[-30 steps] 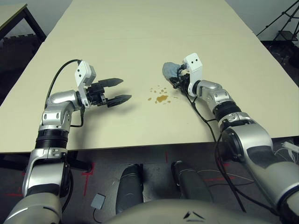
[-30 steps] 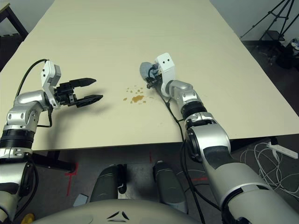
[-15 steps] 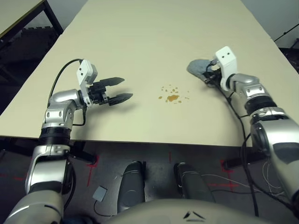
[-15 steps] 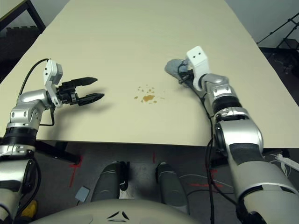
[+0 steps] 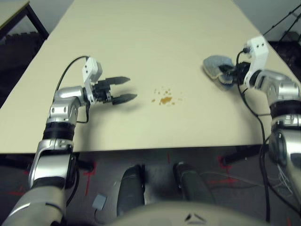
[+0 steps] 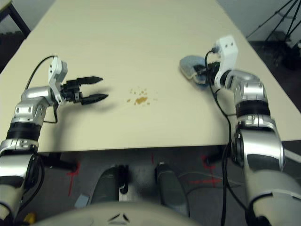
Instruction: Wipe the water off the table with a rag.
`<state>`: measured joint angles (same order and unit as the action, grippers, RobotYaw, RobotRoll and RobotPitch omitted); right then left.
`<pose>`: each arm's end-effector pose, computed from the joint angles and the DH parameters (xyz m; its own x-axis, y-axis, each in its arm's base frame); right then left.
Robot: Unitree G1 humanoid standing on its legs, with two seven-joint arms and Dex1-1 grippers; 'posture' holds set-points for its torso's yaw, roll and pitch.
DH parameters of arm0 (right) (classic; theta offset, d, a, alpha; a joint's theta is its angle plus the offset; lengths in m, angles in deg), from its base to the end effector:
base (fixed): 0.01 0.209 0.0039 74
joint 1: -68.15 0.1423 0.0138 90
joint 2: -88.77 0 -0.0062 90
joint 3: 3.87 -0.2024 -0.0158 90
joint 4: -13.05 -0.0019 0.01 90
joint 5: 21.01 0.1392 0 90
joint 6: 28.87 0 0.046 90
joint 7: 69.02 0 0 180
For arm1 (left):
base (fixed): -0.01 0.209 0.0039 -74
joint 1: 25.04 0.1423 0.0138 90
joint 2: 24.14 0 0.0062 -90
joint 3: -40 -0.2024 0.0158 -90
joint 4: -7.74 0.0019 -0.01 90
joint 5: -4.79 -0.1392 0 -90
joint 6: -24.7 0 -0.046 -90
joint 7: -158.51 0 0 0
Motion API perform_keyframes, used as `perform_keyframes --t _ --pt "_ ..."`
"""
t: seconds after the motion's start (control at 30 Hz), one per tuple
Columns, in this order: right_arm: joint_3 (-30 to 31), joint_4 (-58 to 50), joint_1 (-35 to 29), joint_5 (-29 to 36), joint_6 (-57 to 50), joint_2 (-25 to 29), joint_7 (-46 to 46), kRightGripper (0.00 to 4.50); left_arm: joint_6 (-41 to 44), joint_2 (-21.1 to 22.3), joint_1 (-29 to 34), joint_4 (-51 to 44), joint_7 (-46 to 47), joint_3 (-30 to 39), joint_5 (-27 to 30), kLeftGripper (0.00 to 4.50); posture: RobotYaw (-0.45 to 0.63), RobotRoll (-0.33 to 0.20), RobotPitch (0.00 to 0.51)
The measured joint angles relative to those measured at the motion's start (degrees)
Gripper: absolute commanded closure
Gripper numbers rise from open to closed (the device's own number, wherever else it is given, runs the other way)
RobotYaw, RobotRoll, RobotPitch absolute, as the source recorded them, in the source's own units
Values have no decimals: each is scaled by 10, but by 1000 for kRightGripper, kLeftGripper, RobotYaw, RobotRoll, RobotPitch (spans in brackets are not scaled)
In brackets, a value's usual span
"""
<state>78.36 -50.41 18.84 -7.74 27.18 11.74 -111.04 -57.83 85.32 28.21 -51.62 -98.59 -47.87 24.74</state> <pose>0.3280 -0.2636 0.1444 0.8234 0.4927 -0.2816 -0.4925 0.8669 0.0767 0.3183 0.2863 0.1431 0.4019 -0.9020 -0.1576 0.9153 0.3906 0.0981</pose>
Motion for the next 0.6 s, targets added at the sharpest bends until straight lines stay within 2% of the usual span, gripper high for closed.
perform_keyframes --t 0.13,0.27,0.6 --pt "14 -51 -40 0 -25 -28 23 4500 0 11 12 -3 -1 0 0 0 -248 0 117" --pt "43 -54 -62 -14 -15 -67 47 4500 2 19 27 -9 -6 0 0 0 -230 0 127" --pt "94 -50 -52 -47 17 -149 68 4500 18 35 61 -40 -5 1 3 0 -202 0 140"
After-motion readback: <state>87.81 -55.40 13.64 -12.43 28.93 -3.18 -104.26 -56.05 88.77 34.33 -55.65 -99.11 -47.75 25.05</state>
